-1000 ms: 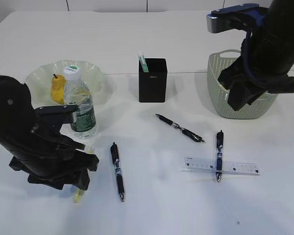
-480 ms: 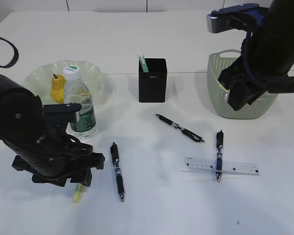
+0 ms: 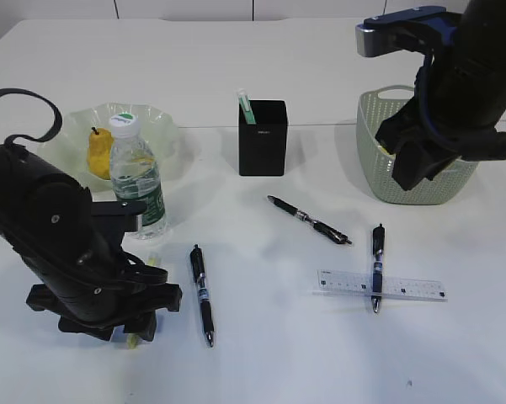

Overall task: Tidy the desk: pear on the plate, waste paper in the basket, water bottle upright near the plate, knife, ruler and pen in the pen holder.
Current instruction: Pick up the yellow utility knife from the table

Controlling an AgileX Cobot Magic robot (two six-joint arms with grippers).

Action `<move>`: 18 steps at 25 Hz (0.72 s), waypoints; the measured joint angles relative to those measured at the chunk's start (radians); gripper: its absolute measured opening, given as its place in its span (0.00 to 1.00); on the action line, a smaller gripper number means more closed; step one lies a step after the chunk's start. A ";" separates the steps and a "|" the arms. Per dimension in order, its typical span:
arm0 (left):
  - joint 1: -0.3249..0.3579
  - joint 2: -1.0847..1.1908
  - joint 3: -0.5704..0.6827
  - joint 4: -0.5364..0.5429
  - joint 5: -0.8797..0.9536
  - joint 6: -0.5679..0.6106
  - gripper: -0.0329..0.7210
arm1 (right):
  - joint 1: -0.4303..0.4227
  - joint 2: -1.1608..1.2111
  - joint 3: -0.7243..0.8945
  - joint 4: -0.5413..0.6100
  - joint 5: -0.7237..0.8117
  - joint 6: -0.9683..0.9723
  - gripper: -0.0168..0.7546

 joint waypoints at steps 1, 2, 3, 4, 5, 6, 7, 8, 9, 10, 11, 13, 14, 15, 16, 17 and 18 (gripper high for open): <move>0.000 0.002 0.000 0.000 -0.002 0.000 0.55 | 0.000 0.000 0.000 0.000 0.000 0.000 0.34; 0.000 0.002 0.000 0.000 -0.005 0.000 0.55 | 0.000 0.000 0.000 0.000 0.000 0.000 0.34; 0.000 0.002 0.000 0.000 -0.010 0.000 0.54 | 0.000 0.000 0.000 0.000 0.000 0.000 0.34; 0.000 0.002 0.000 0.000 -0.016 0.000 0.54 | 0.000 0.000 0.000 0.000 0.000 0.000 0.34; 0.000 0.002 0.000 0.000 -0.022 0.000 0.54 | 0.000 0.000 0.000 0.000 0.000 0.000 0.34; 0.000 0.004 0.000 0.000 -0.027 0.000 0.54 | 0.000 0.000 0.000 0.000 0.000 0.000 0.34; 0.000 0.006 -0.002 0.000 -0.032 0.000 0.54 | 0.000 0.000 0.000 0.000 0.000 0.000 0.34; 0.000 0.008 -0.002 0.000 -0.034 0.000 0.54 | 0.000 0.000 0.000 0.000 0.000 0.000 0.34; 0.000 0.013 -0.002 0.000 -0.036 0.000 0.54 | 0.000 0.000 0.000 0.000 0.000 0.000 0.34; 0.000 0.019 -0.004 0.000 -0.036 0.000 0.53 | 0.000 0.000 0.000 0.000 0.000 0.000 0.34; 0.000 0.024 -0.004 0.000 -0.040 0.000 0.53 | 0.000 0.000 0.000 0.000 0.000 0.000 0.34; 0.000 0.034 -0.006 0.000 -0.042 0.000 0.53 | 0.000 0.000 0.000 0.000 0.000 0.000 0.34; 0.000 0.036 -0.008 0.002 -0.045 0.000 0.53 | 0.000 0.000 0.000 0.000 0.000 0.000 0.34; 0.000 0.038 -0.008 0.002 -0.045 0.000 0.53 | 0.000 0.000 0.000 0.000 0.000 0.000 0.34; 0.000 0.040 -0.010 0.002 -0.045 0.000 0.53 | 0.000 0.000 0.000 0.000 0.000 0.000 0.34; 0.000 0.040 -0.011 0.002 -0.046 0.000 0.53 | 0.000 0.000 0.000 0.000 0.000 0.000 0.34; 0.000 0.040 -0.011 0.002 -0.046 0.000 0.52 | 0.000 0.000 0.000 0.000 0.000 0.000 0.34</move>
